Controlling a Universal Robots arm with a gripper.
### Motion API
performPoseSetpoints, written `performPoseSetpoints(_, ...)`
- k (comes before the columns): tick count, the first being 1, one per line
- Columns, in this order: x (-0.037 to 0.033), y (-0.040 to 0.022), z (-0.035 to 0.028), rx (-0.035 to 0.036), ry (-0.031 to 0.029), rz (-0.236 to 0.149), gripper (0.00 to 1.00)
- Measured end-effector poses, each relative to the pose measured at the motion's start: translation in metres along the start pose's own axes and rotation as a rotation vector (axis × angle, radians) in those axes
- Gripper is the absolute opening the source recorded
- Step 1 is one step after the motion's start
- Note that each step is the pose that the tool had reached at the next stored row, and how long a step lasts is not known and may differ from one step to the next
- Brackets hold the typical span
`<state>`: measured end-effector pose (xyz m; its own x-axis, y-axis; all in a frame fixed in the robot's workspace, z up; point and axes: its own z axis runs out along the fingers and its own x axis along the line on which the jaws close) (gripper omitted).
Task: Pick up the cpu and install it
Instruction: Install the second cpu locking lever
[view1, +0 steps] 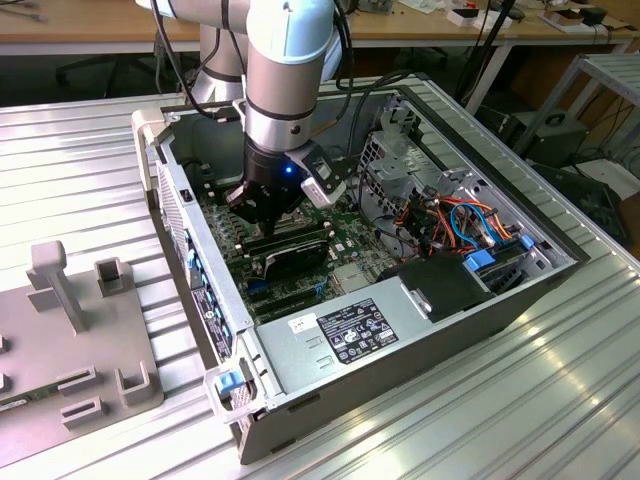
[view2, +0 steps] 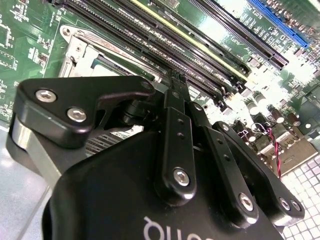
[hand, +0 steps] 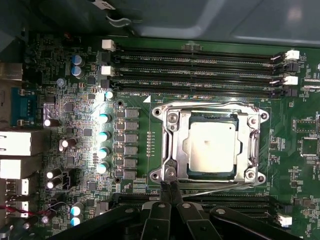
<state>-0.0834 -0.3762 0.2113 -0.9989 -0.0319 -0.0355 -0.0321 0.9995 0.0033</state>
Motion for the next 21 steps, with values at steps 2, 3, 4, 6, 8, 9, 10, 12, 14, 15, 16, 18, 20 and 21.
performPoseSetpoints(2, 0.0004, 0.0002, 0.0003, -0.0003, 0.0000, 0.000, 0.11)
performPoseSetpoints(3, 0.0005, 0.0004, 0.0004, -0.0005, 0.0000, 0.000, 0.11)
performPoseSetpoints(4, 0.0006, 0.0005, 0.0004, -0.0007, -0.0001, 0.000, 0.11)
performPoseSetpoints(6, 0.0010, 0.0010, 0.0008, -0.0013, -0.0001, 0.000, 0.11)
performPoseSetpoints(8, 0.0011, 0.0015, 0.0010, -0.0014, -0.0001, 0.000, 0.11)
performPoseSetpoints(9, 0.0012, 0.0020, 0.0011, -0.0014, 0.0000, 0.000, 0.11)
performPoseSetpoints(10, 0.0013, 0.0022, 0.0012, -0.0015, 0.0000, 0.000, 0.11)
performPoseSetpoints(12, 0.0014, 0.0027, 0.0014, -0.0015, -0.0001, 0.000, 0.11)
performPoseSetpoints(14, 0.0017, 0.0031, 0.0017, -0.0016, -0.0001, 0.000, 0.11)
performPoseSetpoints(15, 0.0019, 0.0032, 0.0019, -0.0018, -0.0001, 0.000, 0.11)
performPoseSetpoints(16, 0.0021, 0.0032, 0.0021, -0.0019, 0.0000, 0.000, 0.11)
performPoseSetpoints(18, 0.0028, 0.0034, 0.0028, -0.0023, 0.0000, 0.000, 0.11)
performPoseSetpoints(20, 0.0029, 0.0036, 0.0031, -0.0024, 0.0000, 0.000, 0.11)
performPoseSetpoints(21, 0.0029, 0.0036, 0.0032, -0.0023, -0.0001, 0.000, 0.11)
